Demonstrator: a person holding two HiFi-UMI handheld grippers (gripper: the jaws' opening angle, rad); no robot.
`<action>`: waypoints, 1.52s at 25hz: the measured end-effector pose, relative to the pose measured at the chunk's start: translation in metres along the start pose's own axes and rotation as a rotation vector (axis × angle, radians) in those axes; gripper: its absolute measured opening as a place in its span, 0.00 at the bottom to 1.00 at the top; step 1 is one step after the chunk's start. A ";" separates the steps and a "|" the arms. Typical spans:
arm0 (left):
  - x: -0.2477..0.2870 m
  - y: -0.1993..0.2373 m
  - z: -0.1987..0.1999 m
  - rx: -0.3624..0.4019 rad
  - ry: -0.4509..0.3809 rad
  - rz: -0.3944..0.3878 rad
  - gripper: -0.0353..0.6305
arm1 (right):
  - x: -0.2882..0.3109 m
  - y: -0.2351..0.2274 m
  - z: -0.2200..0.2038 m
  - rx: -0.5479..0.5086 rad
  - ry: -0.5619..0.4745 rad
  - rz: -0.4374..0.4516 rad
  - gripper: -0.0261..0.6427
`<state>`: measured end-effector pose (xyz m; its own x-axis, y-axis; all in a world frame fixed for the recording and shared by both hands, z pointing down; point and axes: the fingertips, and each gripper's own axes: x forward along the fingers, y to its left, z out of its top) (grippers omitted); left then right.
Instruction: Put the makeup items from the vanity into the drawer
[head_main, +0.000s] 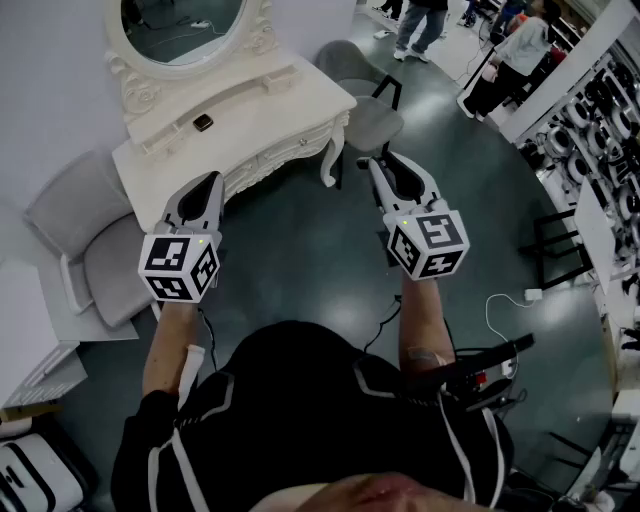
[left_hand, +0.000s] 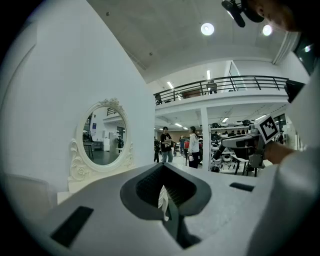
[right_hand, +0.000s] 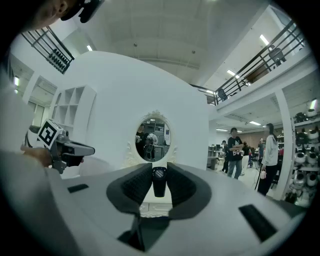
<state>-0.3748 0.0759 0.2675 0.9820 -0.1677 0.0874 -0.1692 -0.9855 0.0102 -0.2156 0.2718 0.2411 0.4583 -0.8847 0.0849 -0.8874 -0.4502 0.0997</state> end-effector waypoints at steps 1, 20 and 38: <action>-0.001 -0.001 0.000 -0.005 0.008 0.002 0.06 | -0.001 0.001 0.001 -0.013 0.005 0.008 0.19; 0.011 -0.025 0.008 -0.001 -0.003 0.035 0.06 | -0.020 -0.019 0.006 0.059 -0.030 0.052 0.19; 0.085 -0.087 0.009 -0.032 -0.029 0.018 0.06 | -0.029 -0.099 -0.013 0.071 -0.042 0.083 0.19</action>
<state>-0.2757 0.1469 0.2650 0.9807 -0.1863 0.0590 -0.1888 -0.9812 0.0405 -0.1402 0.3438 0.2413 0.3817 -0.9230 0.0478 -0.9243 -0.3810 0.0233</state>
